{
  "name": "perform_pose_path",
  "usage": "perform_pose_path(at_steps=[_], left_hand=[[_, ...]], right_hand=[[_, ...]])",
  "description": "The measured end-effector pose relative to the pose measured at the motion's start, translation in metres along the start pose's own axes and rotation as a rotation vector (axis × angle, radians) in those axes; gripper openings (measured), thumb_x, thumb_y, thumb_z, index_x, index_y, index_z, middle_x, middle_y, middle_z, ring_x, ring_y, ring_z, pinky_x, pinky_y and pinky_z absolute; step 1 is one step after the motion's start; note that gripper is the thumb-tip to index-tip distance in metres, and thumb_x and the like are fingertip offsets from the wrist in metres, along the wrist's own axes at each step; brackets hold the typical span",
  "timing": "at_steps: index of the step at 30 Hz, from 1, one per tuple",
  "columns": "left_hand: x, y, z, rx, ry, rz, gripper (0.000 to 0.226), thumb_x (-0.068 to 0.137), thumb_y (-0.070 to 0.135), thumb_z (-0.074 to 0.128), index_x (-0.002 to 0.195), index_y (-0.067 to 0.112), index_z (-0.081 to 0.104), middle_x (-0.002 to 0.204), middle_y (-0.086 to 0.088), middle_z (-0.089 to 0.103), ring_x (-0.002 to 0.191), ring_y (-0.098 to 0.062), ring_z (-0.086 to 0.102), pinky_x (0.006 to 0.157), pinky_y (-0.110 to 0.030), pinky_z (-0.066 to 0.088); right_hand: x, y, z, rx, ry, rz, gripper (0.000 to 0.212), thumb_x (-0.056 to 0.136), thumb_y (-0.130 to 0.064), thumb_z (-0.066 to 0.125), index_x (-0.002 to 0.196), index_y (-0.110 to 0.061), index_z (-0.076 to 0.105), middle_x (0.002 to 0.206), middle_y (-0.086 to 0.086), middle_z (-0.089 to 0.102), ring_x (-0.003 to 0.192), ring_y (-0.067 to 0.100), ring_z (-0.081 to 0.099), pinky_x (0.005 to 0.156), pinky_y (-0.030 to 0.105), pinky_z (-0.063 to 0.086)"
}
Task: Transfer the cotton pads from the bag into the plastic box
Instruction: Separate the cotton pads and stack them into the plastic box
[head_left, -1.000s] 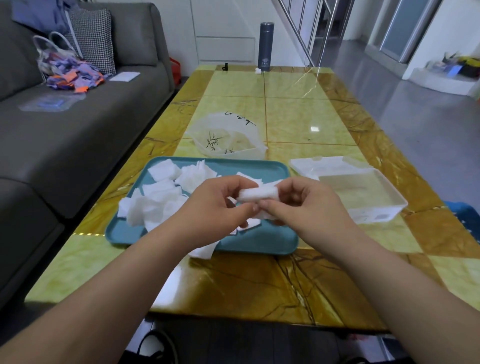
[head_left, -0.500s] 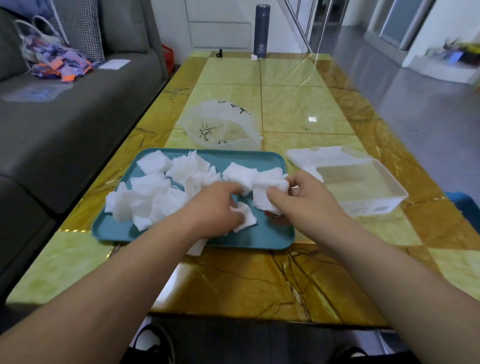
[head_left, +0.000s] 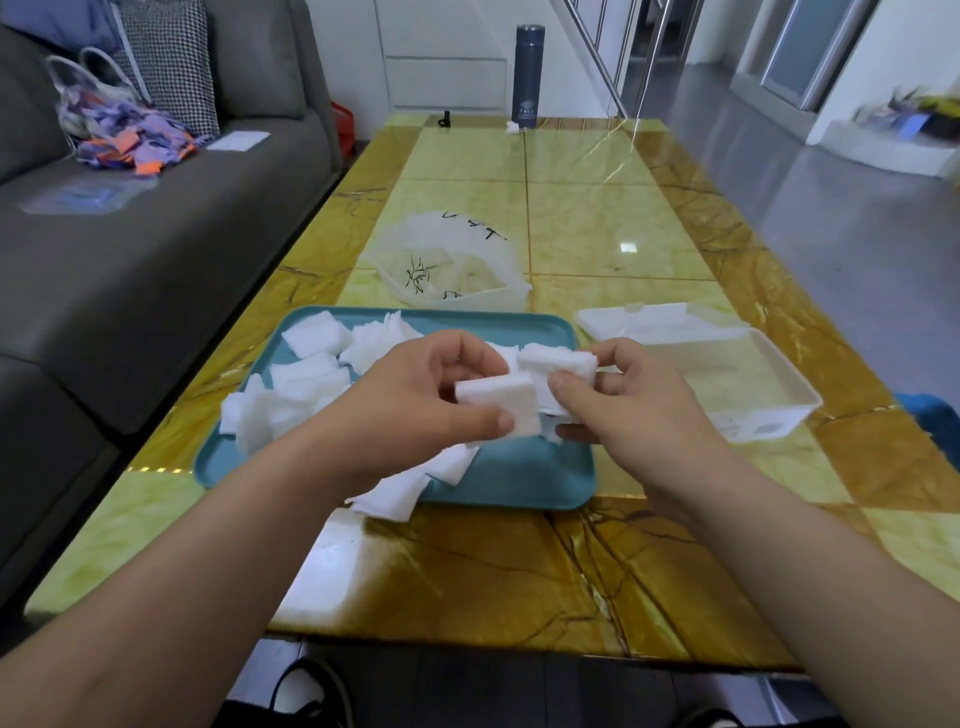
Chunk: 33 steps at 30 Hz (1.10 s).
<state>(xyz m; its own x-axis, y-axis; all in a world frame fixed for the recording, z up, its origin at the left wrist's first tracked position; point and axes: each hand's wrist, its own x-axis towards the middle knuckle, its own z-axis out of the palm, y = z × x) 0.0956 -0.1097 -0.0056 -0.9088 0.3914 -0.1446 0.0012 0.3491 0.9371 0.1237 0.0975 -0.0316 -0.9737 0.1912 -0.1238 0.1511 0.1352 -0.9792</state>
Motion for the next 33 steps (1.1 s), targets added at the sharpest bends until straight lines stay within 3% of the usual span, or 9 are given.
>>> perform_pose_path(at_steps=[3,7,14,19,23,26,27,29,33], left_hand=[[-0.004,0.005,0.003,-0.134,-0.059,0.065,0.025,0.082,-0.003,0.081,0.103,0.004,0.072,0.086,-0.007,0.078,0.075,-0.011,0.072,0.069,-0.02,0.056],[-0.003,0.002,0.009,-0.098,-0.022,0.13,0.018,0.093,-0.001,0.071,0.108,0.005,0.078,0.075,0.012,0.075,0.062,0.006,0.063,0.059,-0.006,0.045],[0.006,-0.005,0.01,-0.033,0.129,0.107,0.012,0.087,0.01,0.081,0.096,0.011,0.073,0.082,-0.006,0.075,0.066,-0.009,0.06,0.054,-0.02,0.048],[0.013,-0.008,0.011,0.003,0.199,0.098,0.016,0.084,0.02,0.085,0.091,0.017,0.071,0.085,-0.005,0.076,0.07,-0.011,0.063,0.066,-0.027,0.053],[0.016,-0.008,0.012,0.26,0.262,0.113,0.024,0.081,0.037,0.083,0.088,0.022,0.066,0.075,0.007,0.067,0.059,-0.003,0.053,0.056,-0.013,0.045],[0.018,-0.016,0.001,0.656,0.174,0.033,0.015,0.09,0.042,0.073,0.088,0.027,0.069,0.088,0.01,0.07,0.08,-0.009,0.065,0.07,-0.027,0.054],[0.018,-0.02,-0.002,0.799,0.135,-0.018,0.01,0.092,0.039,0.07,0.095,0.03,0.069,0.098,0.01,0.069,0.091,-0.013,0.065,0.078,-0.033,0.056],[0.016,-0.029,-0.004,1.001,0.035,-0.105,0.03,0.091,0.036,0.067,0.121,0.035,0.066,0.121,0.008,0.062,0.112,-0.018,0.061,0.092,-0.039,0.054],[0.017,-0.034,-0.009,1.012,-0.062,-0.111,0.059,0.088,0.036,0.071,0.144,0.036,0.053,0.136,0.005,0.055,0.125,-0.021,0.055,0.1,-0.041,0.051]], right_hand=[[-0.002,0.0,-0.001,0.056,-0.104,0.006,0.02,0.092,-0.015,0.079,0.111,-0.014,0.073,0.096,0.008,0.083,0.095,0.025,0.079,0.081,0.036,0.065],[-0.005,-0.001,-0.002,0.095,-0.245,-0.008,0.023,0.095,-0.002,0.07,0.113,-0.013,0.079,0.1,0.01,0.082,0.094,0.022,0.079,0.082,0.033,0.062],[-0.006,-0.002,-0.002,0.053,-0.309,-0.053,0.023,0.104,-0.015,0.062,0.12,-0.017,0.078,0.11,0.008,0.081,0.111,0.027,0.074,0.092,0.039,0.063],[-0.005,-0.006,-0.006,0.148,-0.368,0.007,0.023,0.095,-0.018,0.07,0.115,-0.013,0.079,0.117,0.018,0.076,0.116,0.03,0.071,0.094,0.046,0.063],[-0.005,0.002,-0.005,0.089,-0.258,-0.029,0.025,0.088,-0.022,0.082,0.11,-0.013,0.078,0.105,0.013,0.08,0.107,0.024,0.076,0.088,0.043,0.065],[0.0,0.01,-0.001,0.068,-0.135,0.001,0.012,0.092,-0.012,0.077,0.104,-0.016,0.076,0.1,0.009,0.082,0.102,0.025,0.077,0.081,0.038,0.066],[0.002,0.012,-0.001,0.051,-0.121,0.01,0.011,0.092,-0.012,0.075,0.102,-0.017,0.076,0.101,0.008,0.082,0.101,0.024,0.078,0.079,0.037,0.066],[0.006,0.014,0.001,0.024,-0.114,0.026,0.008,0.092,-0.015,0.074,0.1,-0.019,0.075,0.101,0.006,0.081,0.1,0.024,0.078,0.08,0.039,0.066],[0.007,0.017,0.008,-0.022,-0.096,0.029,0.014,0.088,-0.019,0.074,0.099,-0.013,0.076,0.103,0.011,0.08,0.101,0.03,0.077,0.085,0.05,0.065]])
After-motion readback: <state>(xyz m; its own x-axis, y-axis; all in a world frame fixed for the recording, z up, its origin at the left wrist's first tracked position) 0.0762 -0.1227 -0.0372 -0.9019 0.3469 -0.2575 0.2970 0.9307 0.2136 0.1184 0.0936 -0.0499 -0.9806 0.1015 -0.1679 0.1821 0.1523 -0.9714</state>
